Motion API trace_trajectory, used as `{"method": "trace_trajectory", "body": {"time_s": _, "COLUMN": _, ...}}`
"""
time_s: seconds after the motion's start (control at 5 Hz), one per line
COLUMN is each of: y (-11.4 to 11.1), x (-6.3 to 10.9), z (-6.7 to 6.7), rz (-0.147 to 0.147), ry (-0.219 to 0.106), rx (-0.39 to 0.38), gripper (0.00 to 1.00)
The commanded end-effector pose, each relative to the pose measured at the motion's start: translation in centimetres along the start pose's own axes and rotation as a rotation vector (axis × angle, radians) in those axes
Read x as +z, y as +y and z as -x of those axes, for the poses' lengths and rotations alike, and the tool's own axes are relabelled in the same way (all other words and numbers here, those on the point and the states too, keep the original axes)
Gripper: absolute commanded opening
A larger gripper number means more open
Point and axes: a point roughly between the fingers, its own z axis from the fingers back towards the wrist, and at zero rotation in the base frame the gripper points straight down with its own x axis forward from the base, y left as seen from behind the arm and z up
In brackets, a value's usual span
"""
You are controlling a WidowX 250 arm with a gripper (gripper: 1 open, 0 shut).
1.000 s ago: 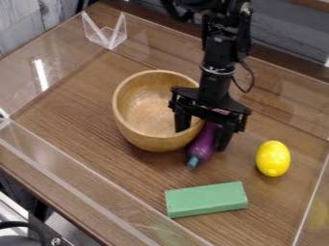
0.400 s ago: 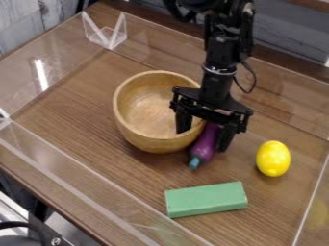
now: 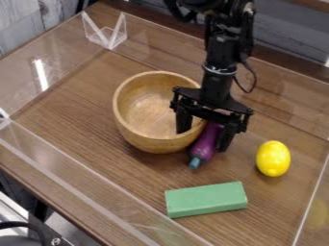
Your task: Put the purple eggplant in the brown bowl
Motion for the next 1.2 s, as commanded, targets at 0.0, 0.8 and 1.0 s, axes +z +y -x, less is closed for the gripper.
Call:
{"method": "trace_trajectory", "body": {"time_s": 0.0, "y": -1.85, "x": -1.23, "z": 0.94, "rz": 0.005, "ry": 0.045, "rx": -0.036, "gripper": 1.0}}
{"method": "trace_trajectory", "body": {"time_s": 0.8, "y": -2.21, "x": -1.41, "z": 1.35, "rz": 0.007, "ry": 0.06, "rx": -0.026, "gripper": 1.0}}
{"method": "trace_trajectory", "body": {"time_s": 1.0, "y": -2.29, "x": -1.42, "z": 1.43, "rz": 0.006, "ry": 0.064, "rx": -0.024, "gripper": 1.0}}
